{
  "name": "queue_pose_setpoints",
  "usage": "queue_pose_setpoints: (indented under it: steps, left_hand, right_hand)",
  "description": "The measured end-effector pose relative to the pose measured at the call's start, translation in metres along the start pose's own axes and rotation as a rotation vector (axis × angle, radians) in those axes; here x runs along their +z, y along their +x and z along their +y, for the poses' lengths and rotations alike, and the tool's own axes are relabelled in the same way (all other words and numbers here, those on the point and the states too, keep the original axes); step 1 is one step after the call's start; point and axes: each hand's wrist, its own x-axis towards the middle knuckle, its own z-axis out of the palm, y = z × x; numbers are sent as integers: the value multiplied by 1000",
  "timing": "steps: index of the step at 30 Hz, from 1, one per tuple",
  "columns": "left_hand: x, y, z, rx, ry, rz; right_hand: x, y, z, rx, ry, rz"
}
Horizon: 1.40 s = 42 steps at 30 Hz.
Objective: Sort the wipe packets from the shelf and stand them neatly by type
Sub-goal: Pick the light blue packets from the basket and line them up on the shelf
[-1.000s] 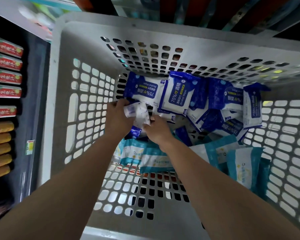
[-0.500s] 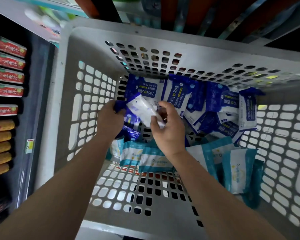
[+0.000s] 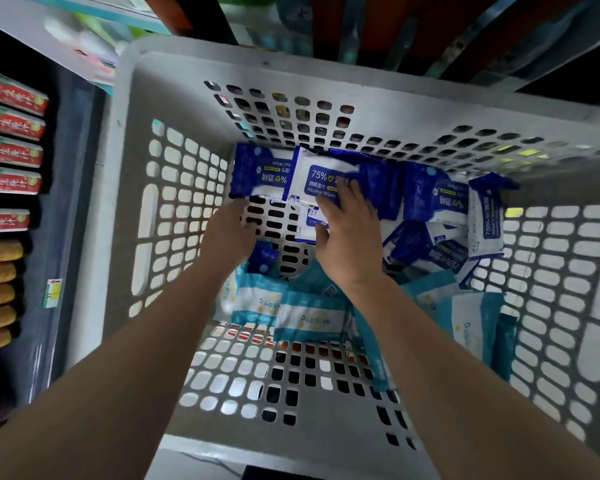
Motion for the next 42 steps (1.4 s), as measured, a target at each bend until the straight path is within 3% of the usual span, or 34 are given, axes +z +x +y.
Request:
queue_pose_setpoints:
  steps: [2, 3, 7, 9, 18, 20, 25, 29, 32, 35, 38, 42]
  left_hand:
    - [3, -3, -18, 82, 270, -57]
    - [5, -3, -26, 103, 358, -98]
    - [13, -4, -38, 161, 514, -115]
    - [17, -3, -38, 171, 568, -99]
    - [12, -8, -33, 254, 791, -82]
    - [6, -10, -29, 265, 652, -77]
    - [-20, -13, -2, 151, 25, 54]
    - [-28, 1, 23, -30, -629, 152]
    - [-18, 7, 33, -131, -943, 36]
    - [-6, 6, 19, -127, -784, -63]
    - [1, -4, -1, -46, -584, -175]
    - [7, -19, -18, -25, -294, -258]
  right_hand:
    - [5, -8, -6, -52, 100, 168]
    - [6, -12, -8, -76, 95, 156]
    - [24, -32, -5, -69, -126, -403]
    - [32, -41, -5, -73, -184, -524]
    - [32, -30, -10, -110, -411, -525]
    - [28, -29, -9, -100, -381, -559]
    - [18, -30, -9, -93, -290, -626]
    - [15, -28, -9, -88, -325, -628]
    - [15, -29, -8, -40, -298, -640]
    - [16, -30, -8, -48, -317, -699]
    - [20, -29, -10, -65, -305, -648]
    - [10, -25, -12, 45, -33, -549]
